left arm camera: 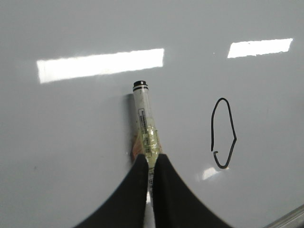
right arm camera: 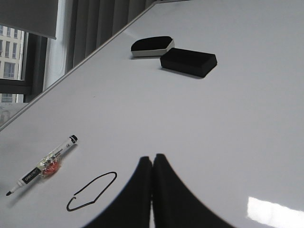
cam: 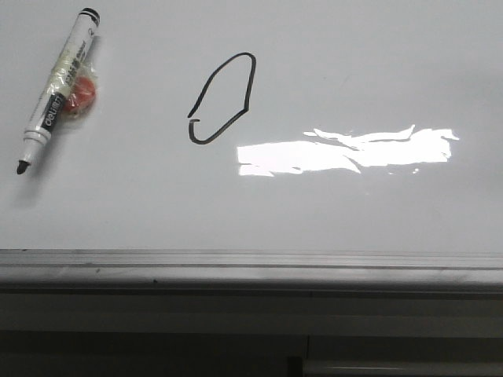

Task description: Write number 0 on whiteboard

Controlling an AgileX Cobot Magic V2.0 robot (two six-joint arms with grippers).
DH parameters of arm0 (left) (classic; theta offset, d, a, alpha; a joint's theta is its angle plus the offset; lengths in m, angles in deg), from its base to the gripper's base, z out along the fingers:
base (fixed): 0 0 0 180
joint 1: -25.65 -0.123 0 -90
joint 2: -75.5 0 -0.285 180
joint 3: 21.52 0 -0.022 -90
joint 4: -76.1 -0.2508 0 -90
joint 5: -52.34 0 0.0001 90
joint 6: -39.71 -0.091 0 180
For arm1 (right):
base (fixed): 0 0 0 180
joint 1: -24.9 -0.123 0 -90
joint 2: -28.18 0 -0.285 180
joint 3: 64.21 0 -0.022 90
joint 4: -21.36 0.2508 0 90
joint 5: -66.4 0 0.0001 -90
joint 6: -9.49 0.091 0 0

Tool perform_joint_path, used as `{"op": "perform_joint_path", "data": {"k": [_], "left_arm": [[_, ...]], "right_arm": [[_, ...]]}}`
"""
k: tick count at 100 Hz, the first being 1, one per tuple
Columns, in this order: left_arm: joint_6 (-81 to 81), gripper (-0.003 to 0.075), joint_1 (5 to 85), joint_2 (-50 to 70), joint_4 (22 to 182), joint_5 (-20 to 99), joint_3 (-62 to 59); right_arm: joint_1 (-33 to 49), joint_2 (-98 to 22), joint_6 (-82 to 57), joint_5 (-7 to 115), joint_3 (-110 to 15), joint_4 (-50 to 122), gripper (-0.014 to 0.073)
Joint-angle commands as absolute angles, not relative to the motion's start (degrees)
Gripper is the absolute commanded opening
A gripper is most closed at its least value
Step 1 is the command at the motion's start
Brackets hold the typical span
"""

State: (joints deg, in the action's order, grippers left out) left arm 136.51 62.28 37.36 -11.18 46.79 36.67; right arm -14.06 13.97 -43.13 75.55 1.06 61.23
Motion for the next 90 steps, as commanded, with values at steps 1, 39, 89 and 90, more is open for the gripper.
{"op": "perform_joint_path", "data": {"k": [1, 39, 89, 90], "left_arm": [[135.9, -0.0020, 62.3, 39.6, -13.4, 47.4, 35.5], [136.1, -0.0020, 62.3, 40.2, -13.4, 48.5, 35.5], [130.7, -0.0020, 41.7, 63.8, -13.4, 47.9, 36.2], [130.7, -0.0020, 41.3, 64.0, -13.4, 47.9, 36.2]], "right_arm": [[-13.7, 13.6, -43.7, 78.9, 0.1, 60.9, -0.0059], [-13.7, 13.6, -43.7, 77.8, 0.1, 61.6, -0.0059], [-13.7, 13.6, -43.7, 78.0, 0.1, 61.6, -0.0059], [-13.7, 13.6, -43.7, 78.0, 0.1, 61.6, -0.0059]]}}
